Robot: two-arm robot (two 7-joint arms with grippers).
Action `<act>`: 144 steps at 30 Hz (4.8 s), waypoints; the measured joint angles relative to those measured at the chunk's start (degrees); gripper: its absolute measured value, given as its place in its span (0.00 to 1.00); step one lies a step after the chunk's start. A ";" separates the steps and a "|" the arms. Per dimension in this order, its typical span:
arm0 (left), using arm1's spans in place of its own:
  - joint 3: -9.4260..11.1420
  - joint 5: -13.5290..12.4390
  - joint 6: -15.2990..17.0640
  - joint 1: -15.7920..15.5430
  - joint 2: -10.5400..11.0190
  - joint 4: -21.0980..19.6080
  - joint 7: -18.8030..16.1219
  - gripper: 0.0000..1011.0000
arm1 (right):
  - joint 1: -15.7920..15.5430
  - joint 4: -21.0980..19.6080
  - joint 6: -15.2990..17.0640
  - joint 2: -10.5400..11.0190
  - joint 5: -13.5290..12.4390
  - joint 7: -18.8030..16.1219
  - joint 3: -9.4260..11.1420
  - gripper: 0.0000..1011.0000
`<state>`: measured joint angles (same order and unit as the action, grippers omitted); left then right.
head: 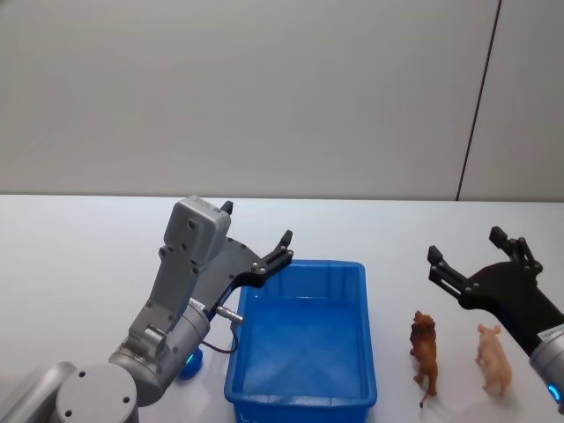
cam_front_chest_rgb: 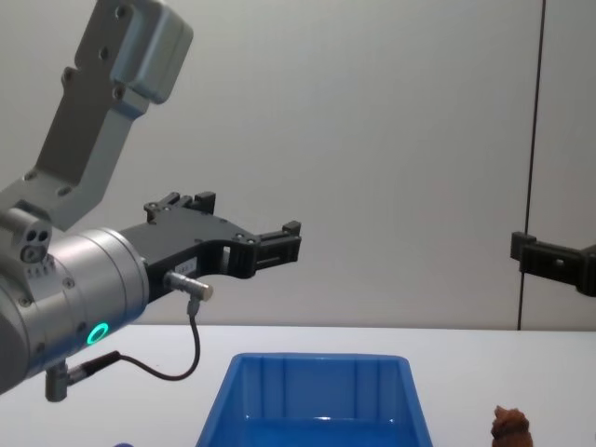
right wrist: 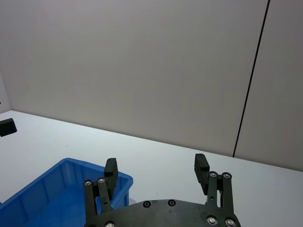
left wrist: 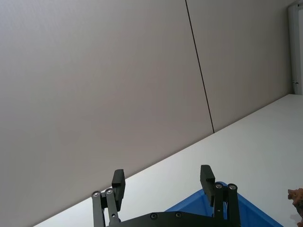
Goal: Pick up the two dolls from the table and place them into the box.
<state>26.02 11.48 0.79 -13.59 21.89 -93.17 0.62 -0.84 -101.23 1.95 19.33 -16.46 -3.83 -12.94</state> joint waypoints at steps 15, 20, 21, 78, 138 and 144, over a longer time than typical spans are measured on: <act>0.00 0.00 0.00 0.00 0.00 0.00 0.00 0.99 | 0.00 0.00 0.00 0.00 0.00 0.00 0.00 0.99; 0.00 0.00 0.00 0.00 0.00 0.00 0.00 0.99 | 0.00 0.00 0.00 0.00 0.00 0.00 0.00 0.99; 0.00 0.00 0.00 0.00 0.00 0.00 0.00 0.99 | 0.00 0.00 0.00 0.00 0.00 0.00 0.00 0.99; 0.00 0.00 0.00 0.00 0.00 0.00 0.00 0.99 | -0.30 3.72 12.04 -2.05 3.11 10.62 0.39 0.99; 0.00 0.00 0.00 0.00 0.00 0.00 0.00 0.99 | 1.25 13.20 19.93 -8.23 7.03 15.28 -1.18 0.38; 0.00 0.00 0.00 0.00 0.00 0.00 0.01 0.99 | 0.90 11.29 18.37 -8.03 8.18 15.34 -0.99 0.38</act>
<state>26.02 11.48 0.80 -13.59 21.90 -93.18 0.63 0.06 -89.94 20.32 11.30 -8.28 11.51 -13.93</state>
